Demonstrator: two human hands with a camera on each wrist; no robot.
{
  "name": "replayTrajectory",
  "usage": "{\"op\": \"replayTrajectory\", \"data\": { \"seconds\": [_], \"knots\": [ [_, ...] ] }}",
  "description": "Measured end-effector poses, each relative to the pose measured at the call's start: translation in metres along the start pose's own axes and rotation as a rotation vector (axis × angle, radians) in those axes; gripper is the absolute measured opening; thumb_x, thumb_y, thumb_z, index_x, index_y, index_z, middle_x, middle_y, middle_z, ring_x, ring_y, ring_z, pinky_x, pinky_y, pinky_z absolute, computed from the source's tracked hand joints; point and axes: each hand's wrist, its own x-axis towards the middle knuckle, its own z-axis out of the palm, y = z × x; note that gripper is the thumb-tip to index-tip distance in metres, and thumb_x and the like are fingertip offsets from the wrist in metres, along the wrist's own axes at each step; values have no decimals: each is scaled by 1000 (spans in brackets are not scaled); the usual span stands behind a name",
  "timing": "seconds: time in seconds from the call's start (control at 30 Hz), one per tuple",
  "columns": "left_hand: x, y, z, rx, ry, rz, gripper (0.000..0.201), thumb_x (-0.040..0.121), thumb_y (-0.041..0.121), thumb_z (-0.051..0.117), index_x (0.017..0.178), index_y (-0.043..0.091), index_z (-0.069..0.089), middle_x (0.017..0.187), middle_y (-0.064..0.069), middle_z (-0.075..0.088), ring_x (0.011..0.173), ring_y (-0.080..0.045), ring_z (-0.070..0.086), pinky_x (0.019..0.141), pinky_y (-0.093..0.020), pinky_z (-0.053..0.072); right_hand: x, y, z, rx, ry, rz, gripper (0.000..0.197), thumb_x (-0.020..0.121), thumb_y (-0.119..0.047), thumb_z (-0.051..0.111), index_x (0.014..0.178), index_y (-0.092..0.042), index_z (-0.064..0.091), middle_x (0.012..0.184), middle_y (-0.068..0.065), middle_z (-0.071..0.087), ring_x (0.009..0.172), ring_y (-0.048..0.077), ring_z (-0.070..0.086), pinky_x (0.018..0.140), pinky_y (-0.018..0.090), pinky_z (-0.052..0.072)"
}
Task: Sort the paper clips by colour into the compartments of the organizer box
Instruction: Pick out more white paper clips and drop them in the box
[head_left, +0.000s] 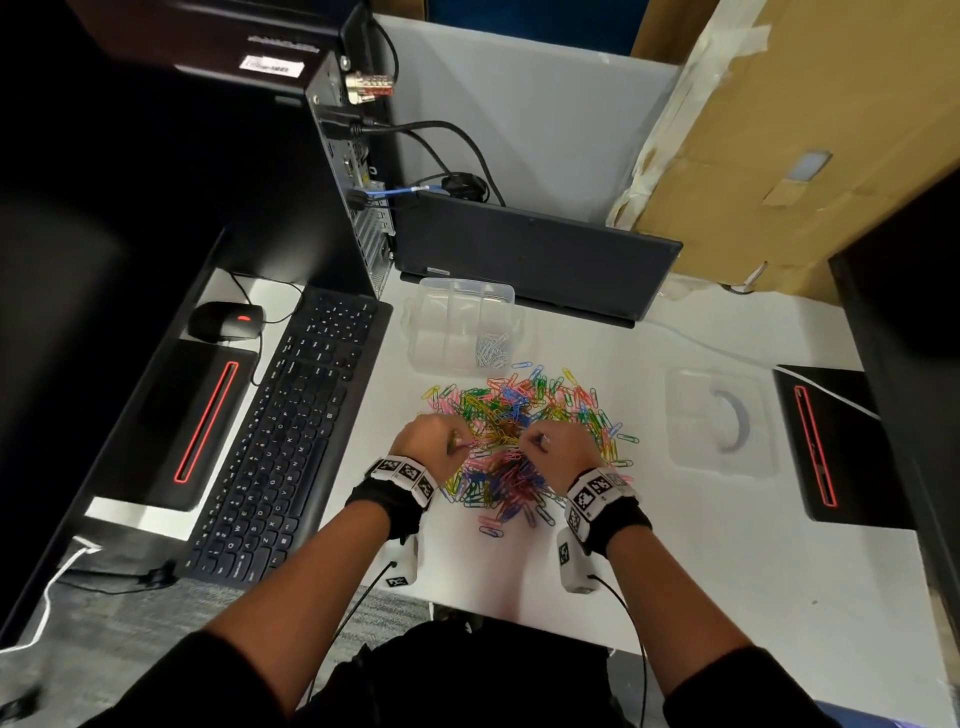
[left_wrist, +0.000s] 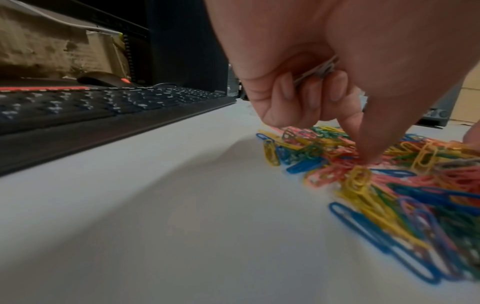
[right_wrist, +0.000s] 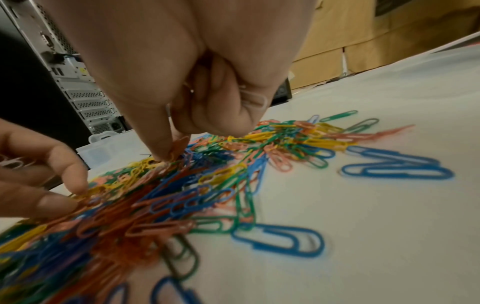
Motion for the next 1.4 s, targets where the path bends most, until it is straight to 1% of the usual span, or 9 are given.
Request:
{"op": "replayTrajectory", "data": {
  "seconds": [0.13, 0.27, 0.4, 0.53, 0.73, 0.9, 1.1, 1.23, 1.4],
  "knots": [
    [2, 11, 6, 16, -15, 62, 3, 81, 28, 69, 84, 29, 69, 84, 7, 70, 73, -13, 65, 70, -29, 56, -2, 0, -5, 68, 19, 41, 15, 93, -21, 63, 88, -13, 76, 81, -2, 71, 71, 14, 63, 60, 15, 44],
    [4, 20, 16, 19, 14, 132, 17, 81, 36, 72, 96, 28, 71, 83, 11, 66, 74, -9, 58, 68, -19, 46, -2, -1, -6, 78, -2, 109, 17, 93, -25, 63, 89, -14, 76, 89, -1, 73, 82, 16, 65, 74, 26, 51],
    [10, 26, 23, 68, 18, 153, 17, 81, 41, 67, 95, 31, 70, 95, 8, 71, 88, -17, 65, 75, -32, 55, -4, 3, -12, 8, 45, 217, 23, 93, -24, 59, 86, -9, 74, 90, 5, 72, 88, 24, 65, 80, 33, 52],
    [15, 29, 23, 92, 25, 108, 15, 83, 40, 69, 94, 31, 70, 96, 9, 71, 90, -15, 64, 77, -31, 55, -9, 8, -17, 14, 70, 254, 14, 86, -14, 64, 92, -21, 75, 107, -4, 71, 96, 16, 66, 85, 25, 51],
    [16, 21, 23, 73, 54, 29, 25, 80, 47, 70, 93, 28, 60, 90, 6, 65, 83, -18, 61, 70, -32, 53, -8, -3, -5, -28, -20, 134, 11, 83, -25, 71, 93, -28, 73, 94, -8, 73, 77, 10, 66, 74, 32, 58],
    [15, 19, 19, 89, 49, 37, 12, 88, 33, 64, 93, 22, 66, 93, 2, 66, 87, -21, 62, 70, -29, 50, -5, -15, 10, -133, 29, 114, 20, 81, -40, 73, 98, -30, 70, 87, -9, 69, 76, 13, 63, 66, 26, 53],
    [12, 7, 7, -11, 115, -82, 9, 88, 36, 63, 85, 29, 60, 73, 6, 63, 71, -20, 62, 64, -27, 49, -8, -4, 11, -123, -21, 127, 13, 80, -32, 74, 75, -30, 63, 69, -13, 58, 66, 13, 59, 58, 27, 51],
    [10, 4, 0, -27, 136, -105, 12, 86, 34, 65, 95, 29, 59, 68, 6, 60, 64, -18, 58, 59, -26, 46, -9, -1, 6, -106, -24, 117, 7, 82, -25, 73, 83, -28, 67, 66, -15, 55, 63, 13, 57, 58, 27, 53],
    [6, 13, 3, 9, 75, 14, 6, 80, 32, 69, 84, 31, 64, 79, 10, 64, 68, -13, 61, 64, -28, 53, -6, -15, 12, -135, 7, 19, 7, 84, -33, 72, 90, -31, 69, 64, -17, 55, 61, 5, 55, 53, 20, 41]
  ]
}}
